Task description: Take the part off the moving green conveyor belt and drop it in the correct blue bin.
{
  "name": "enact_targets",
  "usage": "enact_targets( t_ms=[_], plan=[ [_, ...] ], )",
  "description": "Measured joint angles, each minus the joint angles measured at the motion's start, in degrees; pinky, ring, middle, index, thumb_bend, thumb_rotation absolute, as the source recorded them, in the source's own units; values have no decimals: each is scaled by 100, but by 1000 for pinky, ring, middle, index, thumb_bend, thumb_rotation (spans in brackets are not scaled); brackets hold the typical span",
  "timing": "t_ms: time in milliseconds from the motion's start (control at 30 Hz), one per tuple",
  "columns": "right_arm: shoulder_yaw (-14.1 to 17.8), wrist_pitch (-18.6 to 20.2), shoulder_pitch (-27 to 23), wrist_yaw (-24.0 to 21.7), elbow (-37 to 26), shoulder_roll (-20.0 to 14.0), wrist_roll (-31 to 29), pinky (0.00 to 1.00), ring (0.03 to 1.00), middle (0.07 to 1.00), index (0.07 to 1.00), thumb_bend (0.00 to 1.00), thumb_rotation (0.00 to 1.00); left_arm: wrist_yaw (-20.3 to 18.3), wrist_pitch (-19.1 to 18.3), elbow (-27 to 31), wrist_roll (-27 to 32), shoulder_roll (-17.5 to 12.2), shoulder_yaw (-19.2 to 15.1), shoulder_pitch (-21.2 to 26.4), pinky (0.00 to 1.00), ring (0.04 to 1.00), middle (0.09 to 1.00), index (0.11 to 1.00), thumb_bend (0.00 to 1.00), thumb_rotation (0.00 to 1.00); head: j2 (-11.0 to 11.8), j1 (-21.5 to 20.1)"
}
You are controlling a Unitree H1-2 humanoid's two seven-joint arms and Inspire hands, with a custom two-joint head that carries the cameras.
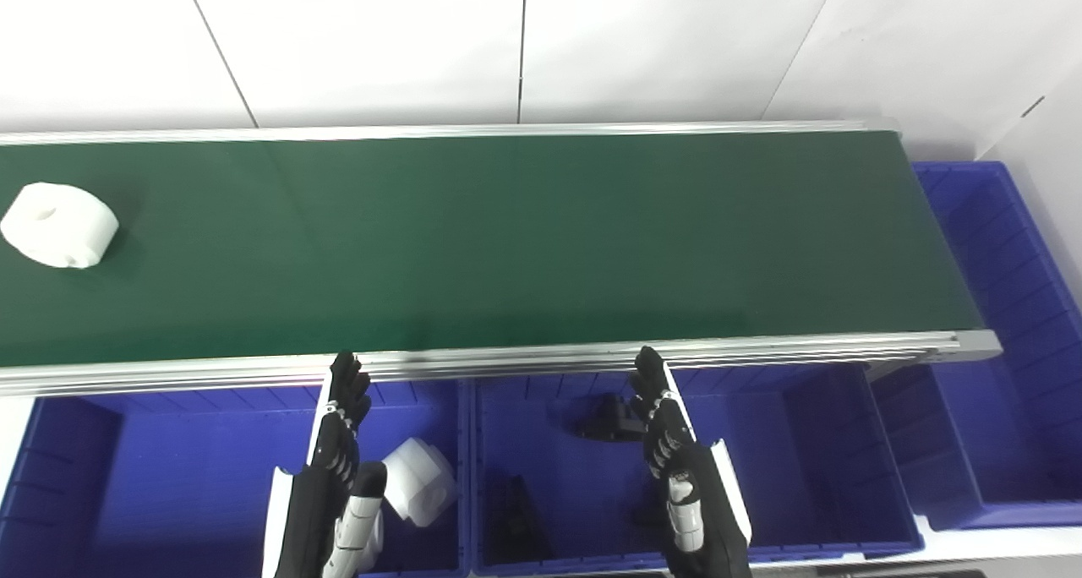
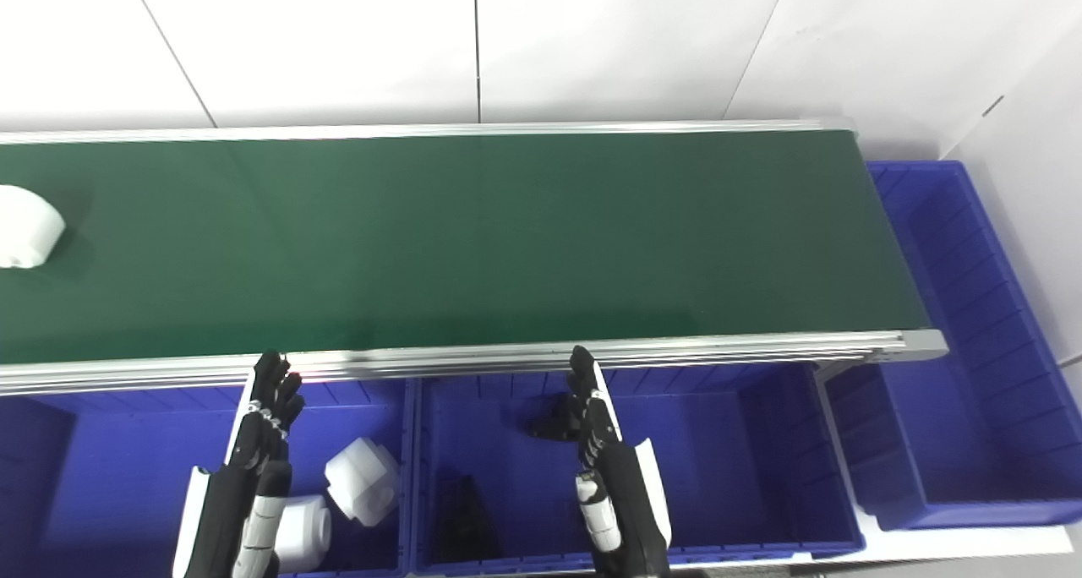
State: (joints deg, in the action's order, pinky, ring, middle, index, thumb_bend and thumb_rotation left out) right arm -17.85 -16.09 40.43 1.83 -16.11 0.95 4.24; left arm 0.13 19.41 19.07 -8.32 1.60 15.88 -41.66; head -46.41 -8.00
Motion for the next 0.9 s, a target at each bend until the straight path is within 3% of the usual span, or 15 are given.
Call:
enact_targets(
  t_ms=[900],
  plan=[
    [15, 0, -2, -12, 12, -17, -39, 1000, 1000, 1000, 1000, 951, 1000, 0, 2, -9, 38, -23, 28, 3, 960, 980, 1000, 1000, 551, 886, 35, 35]
  ],
)
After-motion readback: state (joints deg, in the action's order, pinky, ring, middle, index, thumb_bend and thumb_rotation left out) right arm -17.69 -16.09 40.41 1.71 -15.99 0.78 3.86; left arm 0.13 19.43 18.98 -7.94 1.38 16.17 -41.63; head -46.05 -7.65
